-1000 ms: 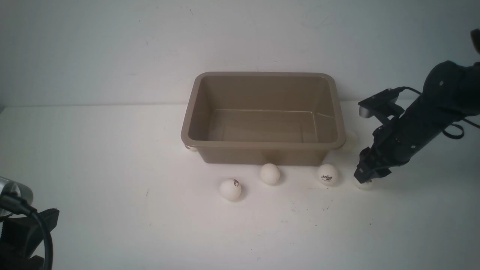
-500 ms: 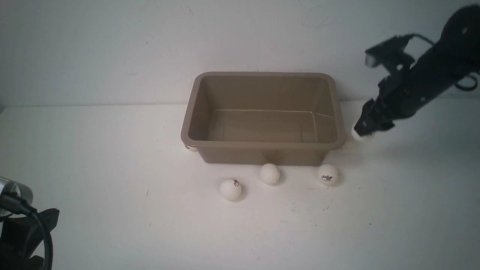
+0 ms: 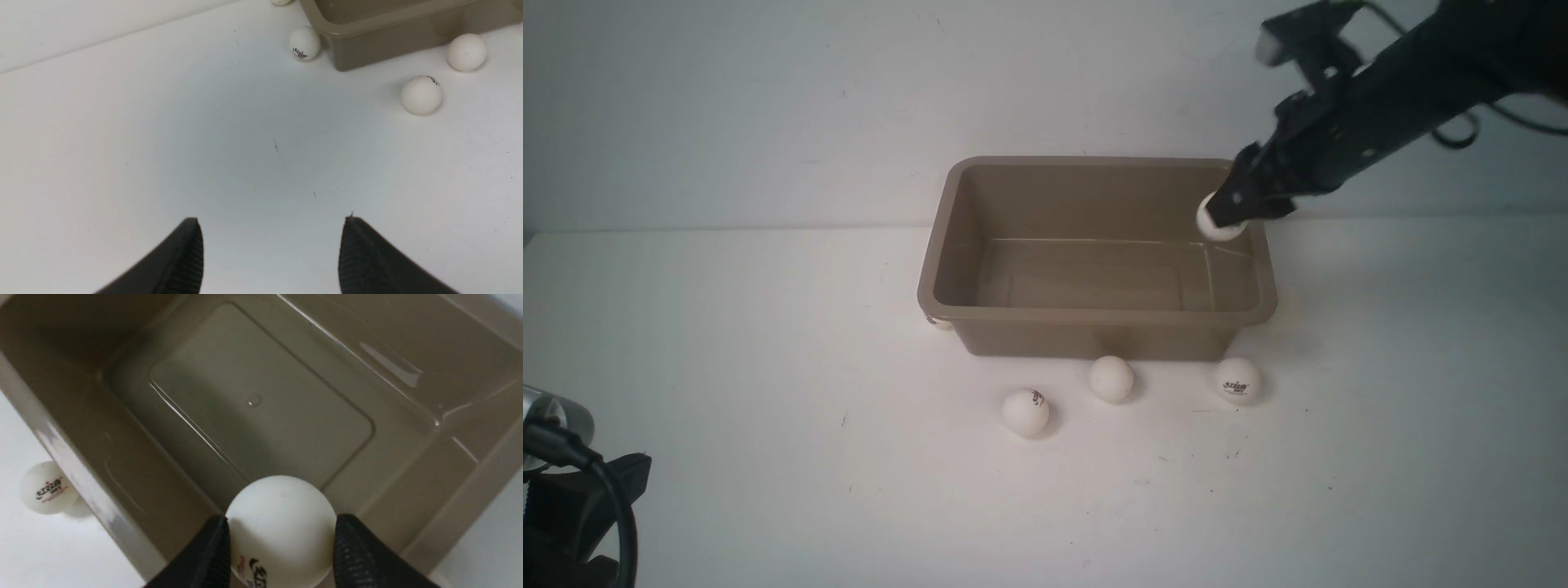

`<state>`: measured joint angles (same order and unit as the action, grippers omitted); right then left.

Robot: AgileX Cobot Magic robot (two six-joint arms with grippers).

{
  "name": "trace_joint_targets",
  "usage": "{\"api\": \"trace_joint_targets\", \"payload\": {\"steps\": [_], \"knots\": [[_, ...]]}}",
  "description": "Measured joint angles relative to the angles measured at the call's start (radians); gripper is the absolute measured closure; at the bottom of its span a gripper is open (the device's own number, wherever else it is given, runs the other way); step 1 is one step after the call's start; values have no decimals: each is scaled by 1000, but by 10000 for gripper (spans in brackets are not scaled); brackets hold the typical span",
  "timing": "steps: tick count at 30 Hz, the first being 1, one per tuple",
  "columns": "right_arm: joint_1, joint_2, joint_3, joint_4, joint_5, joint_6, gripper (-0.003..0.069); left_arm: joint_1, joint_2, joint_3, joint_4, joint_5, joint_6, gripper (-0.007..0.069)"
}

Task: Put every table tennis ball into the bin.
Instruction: Use the right arm to put the table tennis ball into the box, then use the right arm to clamp the table tennis ball closest to it

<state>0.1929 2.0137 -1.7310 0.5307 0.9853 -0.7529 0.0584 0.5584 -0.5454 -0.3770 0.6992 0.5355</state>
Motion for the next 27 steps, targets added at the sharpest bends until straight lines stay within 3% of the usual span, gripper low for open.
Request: {"api": "trace_joint_targets", "payload": {"steps": [8,9,11,12,15,22,27], "knots": [[3,41,0,11,-72,-57,323,0,0,0,0,-2,0,220],[3,41,0,16,-77,-62,253,0,0,0,0,-2,0,220],[3,41,0,16,-80,-63,217,0,0,0,0,-2,0,220],[3,40,0,17,-89,-63,140,0,0,0,0,-2,0,220],[1,26,-1,1,-108,-57,62,0,0,0,0,-2,0,220],[-69,-73,-18,-115,-92,-28,56,0,0,0,0,-2,0,220],[-135,-89,-20,-142,28,-43,85,0,0,0,0,-2,0,220]]}}
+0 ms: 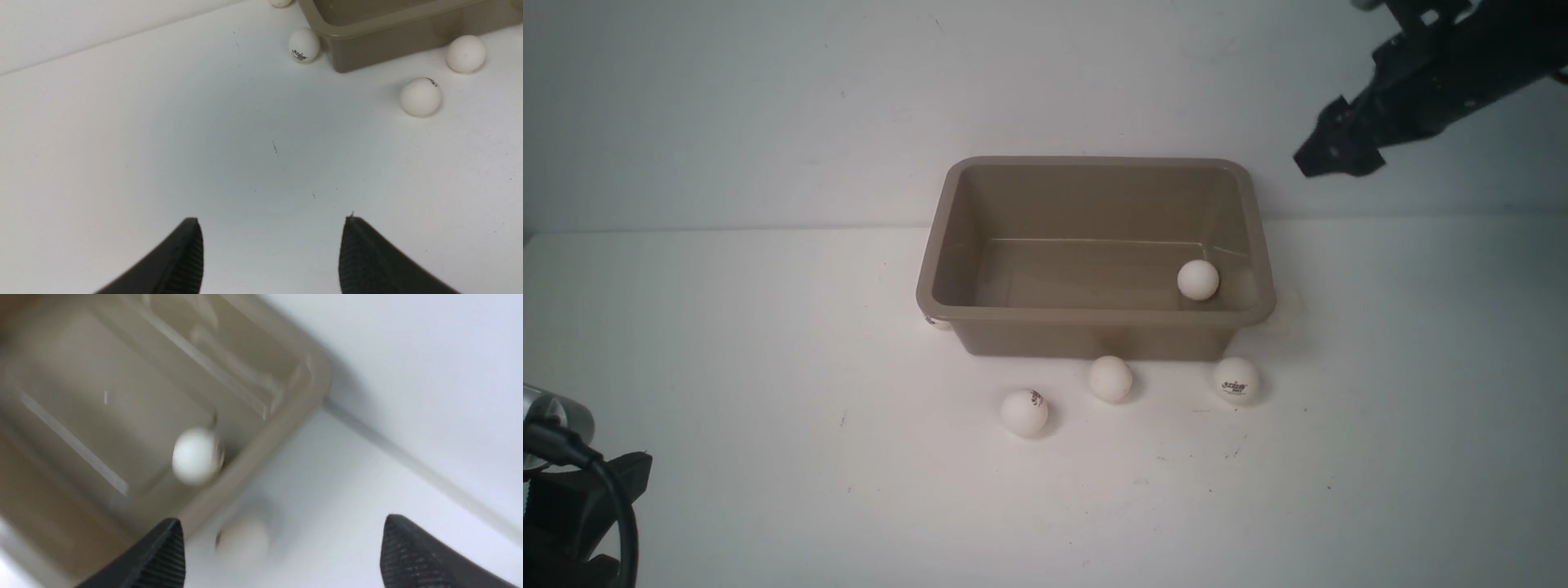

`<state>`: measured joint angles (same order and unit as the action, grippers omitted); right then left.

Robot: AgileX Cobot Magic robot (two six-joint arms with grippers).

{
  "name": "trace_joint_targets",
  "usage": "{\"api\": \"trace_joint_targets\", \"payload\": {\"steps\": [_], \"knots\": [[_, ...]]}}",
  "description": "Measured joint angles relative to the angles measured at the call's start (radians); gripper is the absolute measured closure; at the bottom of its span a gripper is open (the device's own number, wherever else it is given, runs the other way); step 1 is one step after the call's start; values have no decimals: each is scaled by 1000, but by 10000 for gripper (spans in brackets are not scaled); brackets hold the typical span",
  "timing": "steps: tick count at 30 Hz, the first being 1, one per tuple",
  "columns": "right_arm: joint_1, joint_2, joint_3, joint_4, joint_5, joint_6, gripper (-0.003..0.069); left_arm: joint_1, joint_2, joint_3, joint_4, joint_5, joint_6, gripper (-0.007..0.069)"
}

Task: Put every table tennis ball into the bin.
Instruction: Use the right arm to clamp the table tennis ball closest to it

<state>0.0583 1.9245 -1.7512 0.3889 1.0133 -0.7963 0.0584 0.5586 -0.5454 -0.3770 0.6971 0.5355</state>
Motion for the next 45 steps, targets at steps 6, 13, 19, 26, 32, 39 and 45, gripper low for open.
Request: {"api": "trace_joint_targets", "payload": {"steps": [6,13,19,26,32,39,45], "knots": [[-3,3,0,5,149,24,89,0,0,0,0,-3,0,220],[-3,10,0,-10,182,42,90,0,0,0,0,-22,0,220],[-3,81,0,-21,135,14,90,0,0,0,0,-24,0,220],[-3,178,0,-22,70,-217,92,0,0,0,0,-22,0,220],[-3,199,0,-21,46,-414,100,0,0,0,0,-22,0,220],[-3,239,0,20,31,-451,101,0,0,0,0,-22,0,220],[-3,294,0,53,12,-480,101,0,0,0,0,-22,1,220]]}}
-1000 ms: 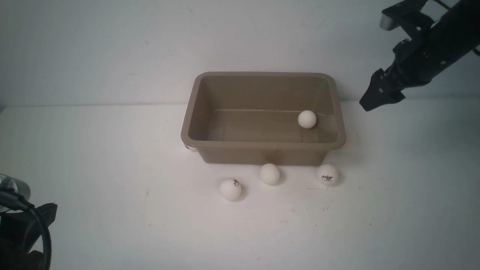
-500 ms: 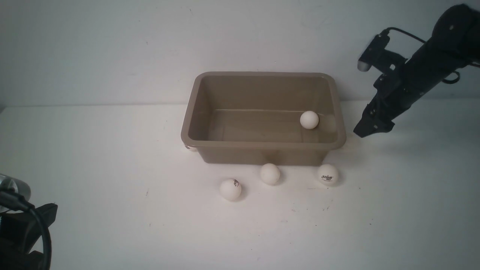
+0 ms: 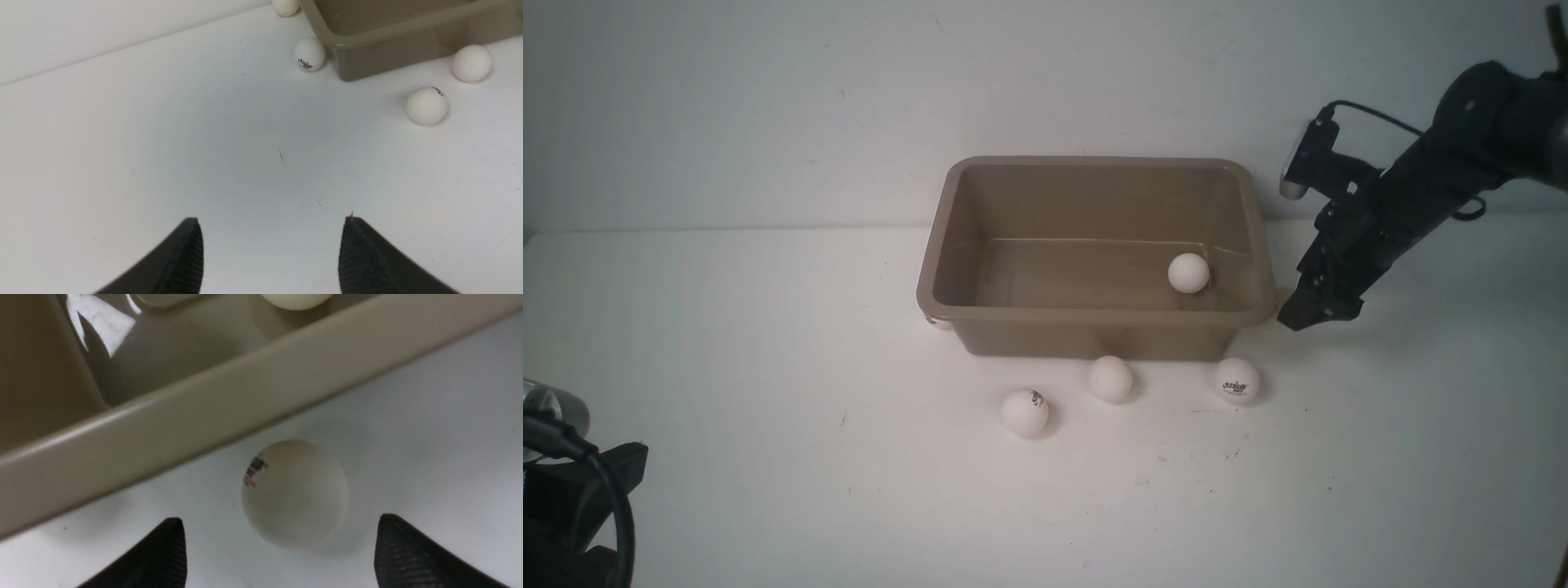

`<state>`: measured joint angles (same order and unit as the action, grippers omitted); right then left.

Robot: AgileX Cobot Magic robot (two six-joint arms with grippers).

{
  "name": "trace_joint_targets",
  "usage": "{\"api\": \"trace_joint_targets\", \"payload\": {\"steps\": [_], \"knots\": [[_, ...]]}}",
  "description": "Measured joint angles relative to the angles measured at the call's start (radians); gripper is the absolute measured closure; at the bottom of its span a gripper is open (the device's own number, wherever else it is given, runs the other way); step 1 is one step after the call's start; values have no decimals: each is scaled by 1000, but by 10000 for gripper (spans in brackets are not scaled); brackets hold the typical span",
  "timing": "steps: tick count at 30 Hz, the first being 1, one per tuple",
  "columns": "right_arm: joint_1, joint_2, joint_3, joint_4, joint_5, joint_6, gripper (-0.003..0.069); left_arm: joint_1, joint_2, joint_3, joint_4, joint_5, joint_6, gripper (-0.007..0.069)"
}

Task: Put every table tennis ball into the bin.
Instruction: Use the right arm to clamp the table tennis ball closest to it

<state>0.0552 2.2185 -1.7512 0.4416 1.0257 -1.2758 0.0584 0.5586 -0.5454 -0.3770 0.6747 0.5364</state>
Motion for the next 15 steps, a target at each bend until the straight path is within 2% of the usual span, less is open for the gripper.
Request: {"api": "trace_joint_targets", "payload": {"steps": [15], "knots": [[0,32,0,30,-88,-21,102,0,0,0,0,0,0,220]]}}
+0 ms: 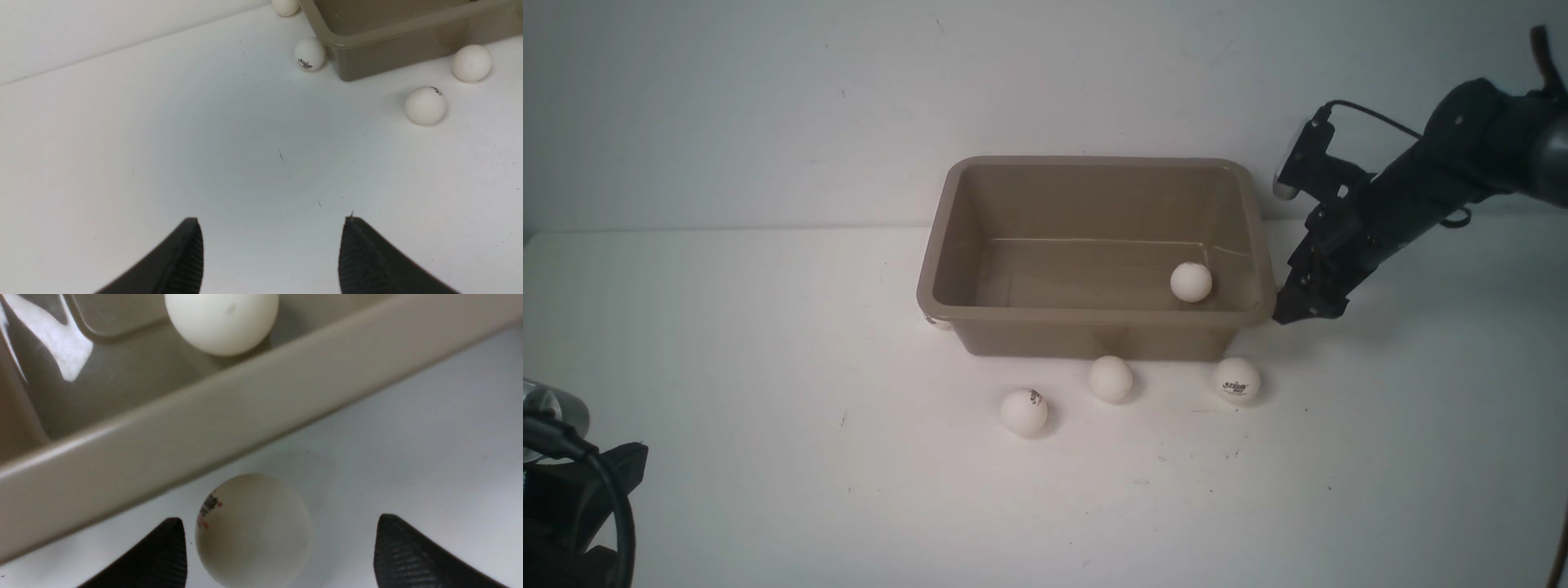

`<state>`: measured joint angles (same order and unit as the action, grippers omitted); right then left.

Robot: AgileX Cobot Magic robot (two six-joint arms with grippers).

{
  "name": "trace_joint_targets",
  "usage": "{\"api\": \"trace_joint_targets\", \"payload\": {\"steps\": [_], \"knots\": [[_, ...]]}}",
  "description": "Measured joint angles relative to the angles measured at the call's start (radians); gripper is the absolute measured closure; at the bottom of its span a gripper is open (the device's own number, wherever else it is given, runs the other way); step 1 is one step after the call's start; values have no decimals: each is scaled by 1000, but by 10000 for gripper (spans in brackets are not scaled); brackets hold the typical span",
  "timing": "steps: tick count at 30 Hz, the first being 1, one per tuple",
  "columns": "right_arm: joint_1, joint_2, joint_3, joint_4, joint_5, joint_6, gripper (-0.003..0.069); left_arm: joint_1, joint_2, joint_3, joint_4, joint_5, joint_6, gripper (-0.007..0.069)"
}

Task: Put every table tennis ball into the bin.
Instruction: Use the right arm to clamp the table tennis ball closest to it

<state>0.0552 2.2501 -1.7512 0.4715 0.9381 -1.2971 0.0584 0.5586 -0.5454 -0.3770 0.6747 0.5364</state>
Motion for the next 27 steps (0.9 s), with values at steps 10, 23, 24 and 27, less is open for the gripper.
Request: {"api": "trace_joint_targets", "payload": {"steps": [10,23,24,27], "knots": [[0,11,0,38,-21,0,288,0,0,0,0,-1,0,220],[-28,-40,0,-63,-121,97,320,0,0,0,0,-1,0,220],[-35,-52,0,-61,-125,109,320,0,0,0,0,-1,0,220],[-49,-113,0,-3,-119,118,320,0,0,0,0,-1,0,220]]}}
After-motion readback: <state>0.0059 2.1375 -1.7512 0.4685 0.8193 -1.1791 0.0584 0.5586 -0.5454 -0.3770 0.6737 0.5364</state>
